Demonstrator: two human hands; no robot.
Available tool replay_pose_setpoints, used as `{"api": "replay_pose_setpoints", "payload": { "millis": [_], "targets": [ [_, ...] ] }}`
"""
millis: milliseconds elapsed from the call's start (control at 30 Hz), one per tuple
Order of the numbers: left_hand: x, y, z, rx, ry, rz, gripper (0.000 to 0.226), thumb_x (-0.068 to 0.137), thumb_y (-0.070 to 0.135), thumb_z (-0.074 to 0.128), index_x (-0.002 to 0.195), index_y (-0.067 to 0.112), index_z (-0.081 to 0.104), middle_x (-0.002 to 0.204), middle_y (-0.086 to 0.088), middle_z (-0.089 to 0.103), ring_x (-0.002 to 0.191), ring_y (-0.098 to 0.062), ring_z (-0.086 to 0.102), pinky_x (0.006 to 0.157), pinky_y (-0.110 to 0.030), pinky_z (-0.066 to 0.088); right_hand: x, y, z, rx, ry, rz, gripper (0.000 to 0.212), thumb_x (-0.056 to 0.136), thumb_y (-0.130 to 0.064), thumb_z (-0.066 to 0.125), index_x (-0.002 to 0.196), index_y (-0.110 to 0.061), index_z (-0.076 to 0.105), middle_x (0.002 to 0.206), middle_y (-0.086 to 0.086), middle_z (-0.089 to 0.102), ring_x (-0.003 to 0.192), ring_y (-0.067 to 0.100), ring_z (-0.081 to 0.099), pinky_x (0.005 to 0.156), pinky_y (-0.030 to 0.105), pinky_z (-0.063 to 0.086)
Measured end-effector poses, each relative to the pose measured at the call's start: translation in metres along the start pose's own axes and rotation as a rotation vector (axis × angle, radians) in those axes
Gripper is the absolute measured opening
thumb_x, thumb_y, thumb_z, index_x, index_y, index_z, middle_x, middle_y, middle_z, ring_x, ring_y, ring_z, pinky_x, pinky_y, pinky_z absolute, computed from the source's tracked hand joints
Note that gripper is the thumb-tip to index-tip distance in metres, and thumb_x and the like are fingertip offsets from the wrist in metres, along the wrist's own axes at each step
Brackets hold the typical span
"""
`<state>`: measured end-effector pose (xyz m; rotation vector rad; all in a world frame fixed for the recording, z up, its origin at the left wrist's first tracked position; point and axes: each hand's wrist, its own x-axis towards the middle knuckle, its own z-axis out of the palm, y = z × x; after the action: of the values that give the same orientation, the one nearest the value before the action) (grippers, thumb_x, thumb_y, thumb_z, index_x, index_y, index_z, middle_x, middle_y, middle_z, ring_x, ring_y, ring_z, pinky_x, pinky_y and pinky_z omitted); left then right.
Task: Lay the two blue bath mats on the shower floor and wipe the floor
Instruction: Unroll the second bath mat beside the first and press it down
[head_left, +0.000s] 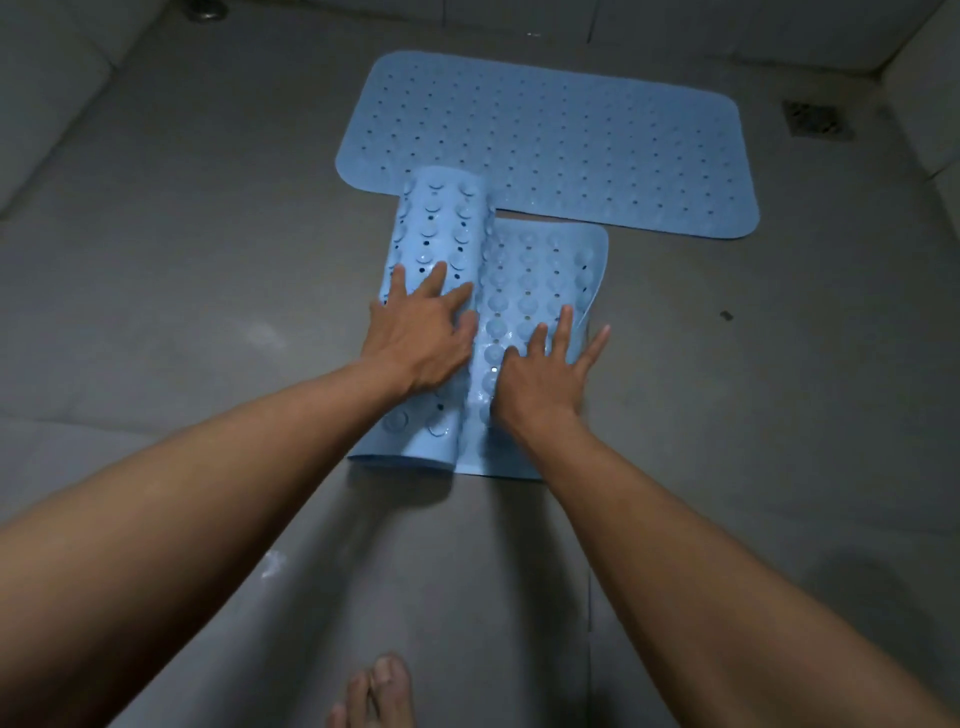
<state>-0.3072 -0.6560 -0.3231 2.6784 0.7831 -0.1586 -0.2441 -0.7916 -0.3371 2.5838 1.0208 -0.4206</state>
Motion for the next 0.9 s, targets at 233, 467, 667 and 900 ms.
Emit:
{"api": "replay_pose_setpoints", "payload": {
  "millis": [233,467,667,900],
  "targets": [
    [-0.007,-0.024,-0.007,0.036,-0.074,-0.079,0.085,0.088,0.056,0.06,0.156,0.043,0.01,0.167,-0.001,-0.01,0.15,-0.044,-0.006,0.116,-0.068,0.011,0.001,-0.013,-0.01,-0.055,-0.132,0.049,0.065,0.1,-0.056,0.032,0.154,-0.02,0.031,0.163,0.009,0.022,0.149,0.047,-0.01,0.103,0.078,-0.015],
    [-0.009,-0.035,-0.003,0.084,-0.106,-0.091,0.082,0.093,0.053,0.048,0.156,0.044,-0.005,0.163,-0.005,-0.025,0.15,-0.04,-0.014,0.118,-0.066,0.007,0.016,-0.028,0.032,0.466,-0.159,-0.065,0.066,0.1,-0.061,0.019,0.155,-0.041,-0.013,0.162,0.005,-0.029,0.148,0.033,-0.026,0.114,0.066,-0.012],
    [-0.008,-0.042,-0.007,-0.053,-0.052,-0.128,0.084,0.088,0.044,0.056,0.154,0.05,0.004,0.165,-0.006,-0.017,0.15,-0.043,-0.002,0.119,-0.059,0.018,0.016,-0.025,0.042,0.46,-0.114,-0.048,0.071,0.099,-0.064,0.022,0.156,-0.038,-0.011,0.162,0.002,-0.028,0.148,0.03,-0.027,0.114,0.064,-0.015],
    [-0.004,-0.03,0.0,-0.076,-0.042,-0.114,0.075,0.092,0.051,0.043,0.155,0.049,0.002,0.166,-0.009,-0.014,0.151,-0.039,0.001,0.118,-0.061,0.018,0.016,0.017,0.045,0.466,-0.125,0.019,0.075,0.1,-0.061,0.026,0.157,-0.031,-0.012,0.163,0.002,-0.026,0.149,0.029,-0.025,0.115,0.065,-0.011]
  ]
}}
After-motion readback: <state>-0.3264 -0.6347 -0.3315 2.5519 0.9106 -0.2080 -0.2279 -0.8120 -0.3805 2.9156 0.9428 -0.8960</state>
